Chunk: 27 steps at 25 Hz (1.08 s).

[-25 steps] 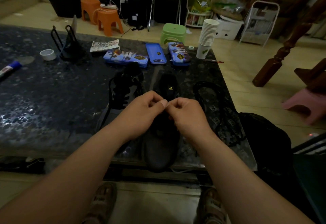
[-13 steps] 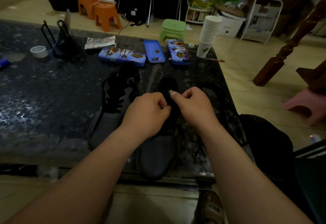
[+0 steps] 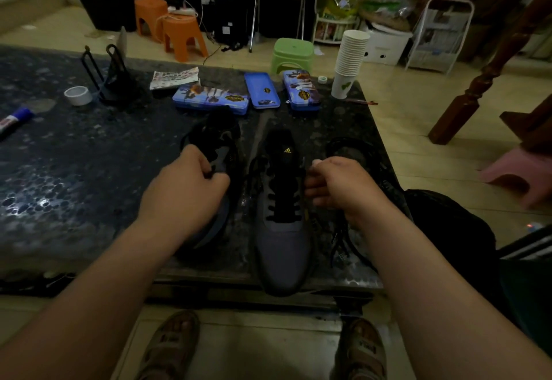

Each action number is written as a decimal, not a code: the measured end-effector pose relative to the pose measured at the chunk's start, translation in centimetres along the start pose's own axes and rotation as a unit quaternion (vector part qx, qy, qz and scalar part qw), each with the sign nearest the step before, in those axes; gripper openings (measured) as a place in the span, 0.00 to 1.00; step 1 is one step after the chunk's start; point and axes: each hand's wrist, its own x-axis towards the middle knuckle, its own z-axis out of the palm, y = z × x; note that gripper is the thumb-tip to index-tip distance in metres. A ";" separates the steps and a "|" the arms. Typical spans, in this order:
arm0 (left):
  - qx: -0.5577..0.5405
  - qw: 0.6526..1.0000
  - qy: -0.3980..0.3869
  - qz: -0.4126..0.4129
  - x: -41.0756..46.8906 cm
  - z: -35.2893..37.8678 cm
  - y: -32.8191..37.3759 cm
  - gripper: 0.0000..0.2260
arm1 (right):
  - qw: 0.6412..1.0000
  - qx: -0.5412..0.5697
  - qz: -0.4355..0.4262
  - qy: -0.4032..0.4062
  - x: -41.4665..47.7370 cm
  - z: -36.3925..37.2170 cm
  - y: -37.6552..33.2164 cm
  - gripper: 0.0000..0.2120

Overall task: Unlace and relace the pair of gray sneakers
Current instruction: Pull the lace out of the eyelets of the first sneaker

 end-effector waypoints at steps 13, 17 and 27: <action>-0.084 0.984 -0.110 0.112 -2.3 6.3 2.8 0.18 | 0.998 -0.064 0.003 -0.021 -0.5 0.2 -0.2 0.07; -0.083 0.983 -0.117 0.115 -2.1 6.5 2.9 0.19 | 0.991 -0.088 0.052 -0.082 -0.8 -1.4 -0.1 0.09; -0.062 0.981 -0.164 0.079 -2.6 6.9 2.7 0.17 | 0.992 -0.122 -0.028 -0.012 -0.3 -1.2 0.4 0.09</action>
